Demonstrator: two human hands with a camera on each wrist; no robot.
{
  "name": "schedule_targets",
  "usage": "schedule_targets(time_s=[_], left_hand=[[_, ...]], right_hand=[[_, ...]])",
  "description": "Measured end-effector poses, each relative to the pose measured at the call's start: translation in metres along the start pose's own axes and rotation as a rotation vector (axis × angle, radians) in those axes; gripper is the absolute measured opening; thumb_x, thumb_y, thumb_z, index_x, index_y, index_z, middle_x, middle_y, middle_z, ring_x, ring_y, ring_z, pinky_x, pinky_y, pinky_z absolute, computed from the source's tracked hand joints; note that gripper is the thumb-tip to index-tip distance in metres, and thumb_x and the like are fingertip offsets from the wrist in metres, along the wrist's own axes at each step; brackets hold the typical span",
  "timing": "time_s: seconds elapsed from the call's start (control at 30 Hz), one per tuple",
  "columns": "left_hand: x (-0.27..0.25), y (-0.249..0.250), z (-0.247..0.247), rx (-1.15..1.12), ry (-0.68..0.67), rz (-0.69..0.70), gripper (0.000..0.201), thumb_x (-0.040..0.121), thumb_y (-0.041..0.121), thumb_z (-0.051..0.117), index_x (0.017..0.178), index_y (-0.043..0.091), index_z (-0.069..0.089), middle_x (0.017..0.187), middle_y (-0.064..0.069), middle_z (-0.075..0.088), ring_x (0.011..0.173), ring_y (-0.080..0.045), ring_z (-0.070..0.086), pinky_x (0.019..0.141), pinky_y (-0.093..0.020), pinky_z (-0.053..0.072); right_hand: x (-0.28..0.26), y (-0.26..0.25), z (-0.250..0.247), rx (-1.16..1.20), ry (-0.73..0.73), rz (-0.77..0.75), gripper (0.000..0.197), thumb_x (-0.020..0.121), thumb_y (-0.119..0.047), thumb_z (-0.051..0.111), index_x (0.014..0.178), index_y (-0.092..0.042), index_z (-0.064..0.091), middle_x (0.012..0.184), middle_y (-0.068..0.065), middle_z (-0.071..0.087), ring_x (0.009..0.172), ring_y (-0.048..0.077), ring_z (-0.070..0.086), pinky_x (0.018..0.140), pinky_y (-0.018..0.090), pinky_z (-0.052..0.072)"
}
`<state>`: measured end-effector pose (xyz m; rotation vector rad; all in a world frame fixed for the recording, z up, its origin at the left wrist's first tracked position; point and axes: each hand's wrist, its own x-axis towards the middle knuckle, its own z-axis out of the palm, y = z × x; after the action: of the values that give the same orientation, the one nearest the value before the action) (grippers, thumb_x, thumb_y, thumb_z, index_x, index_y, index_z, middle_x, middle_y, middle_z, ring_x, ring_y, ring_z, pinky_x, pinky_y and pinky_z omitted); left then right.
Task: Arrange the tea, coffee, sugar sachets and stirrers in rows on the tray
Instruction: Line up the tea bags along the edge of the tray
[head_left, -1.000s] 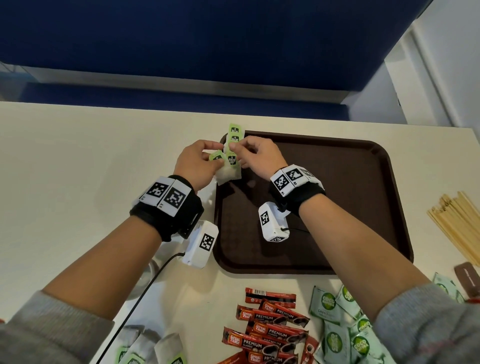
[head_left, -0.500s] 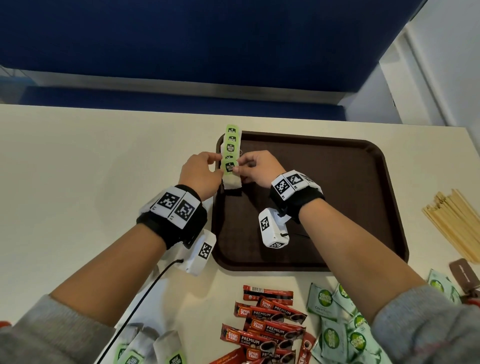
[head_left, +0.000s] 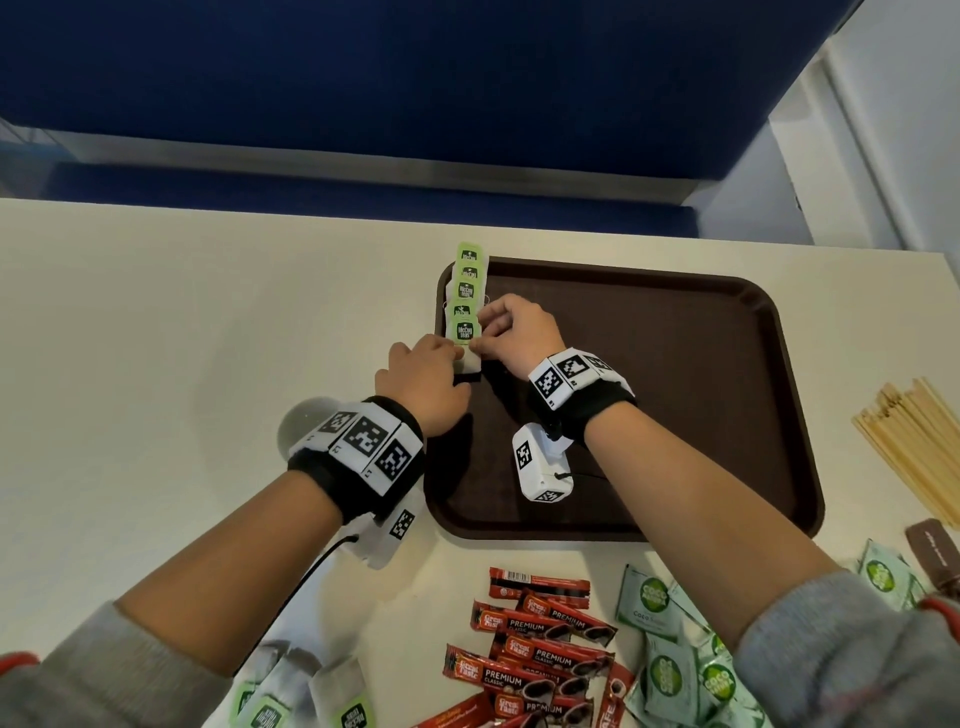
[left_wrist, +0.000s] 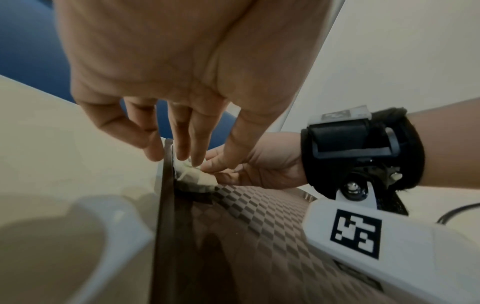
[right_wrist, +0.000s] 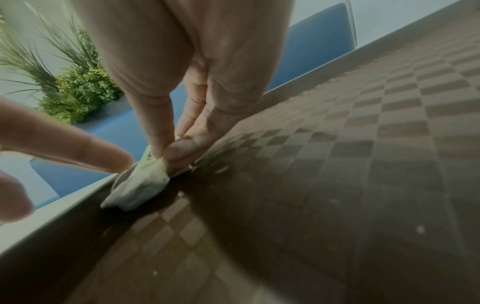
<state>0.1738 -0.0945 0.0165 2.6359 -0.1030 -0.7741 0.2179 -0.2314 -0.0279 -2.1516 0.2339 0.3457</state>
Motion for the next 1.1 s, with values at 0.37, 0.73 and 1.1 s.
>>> schedule_targets(time_s=[0.37, 0.73, 1.1], left_hand=[[0.002, 0.002, 0.003, 0.063, -0.05, -0.029, 0.05, 0.093, 0.036, 0.049, 0.14, 0.023, 0.039, 0.149, 0.004, 0.031, 0.131, -0.029, 0.029, 0.101, -0.041, 0.032], [-0.008, 0.001, -0.004, -0.077, 0.038, -0.023, 0.047, 0.091, 0.029, 0.055, 0.136, 0.022, 0.046, 0.139, -0.007, 0.043, 0.128, -0.03, 0.036, 0.106, -0.038, 0.032], [-0.074, -0.006, -0.007, -0.128, 0.031, 0.016, 0.03, 0.08, 0.026, 0.072, 0.109, 0.02, 0.065, 0.102, 0.0, 0.067, 0.091, -0.015, 0.058, 0.077, -0.023, 0.039]], right_hand=[[-0.003, -0.001, 0.0, -0.017, 0.018, -0.009, 0.024, 0.075, -0.004, 0.068, 0.094, -0.017, 0.064, 0.075, -0.001, 0.066, 0.078, 0.012, 0.063, 0.082, 0.026, 0.053], [-0.016, -0.001, -0.011, -0.038, 0.021, -0.033, 0.017, 0.077, -0.01, 0.073, 0.092, -0.015, 0.065, 0.071, -0.005, 0.064, 0.069, 0.009, 0.061, 0.075, 0.027, 0.054], [-0.08, -0.028, -0.016, -0.171, -0.342, -0.14, 0.026, 0.076, -0.012, 0.075, 0.1, -0.015, 0.066, 0.081, -0.002, 0.065, 0.075, 0.008, 0.061, 0.08, 0.027, 0.052]])
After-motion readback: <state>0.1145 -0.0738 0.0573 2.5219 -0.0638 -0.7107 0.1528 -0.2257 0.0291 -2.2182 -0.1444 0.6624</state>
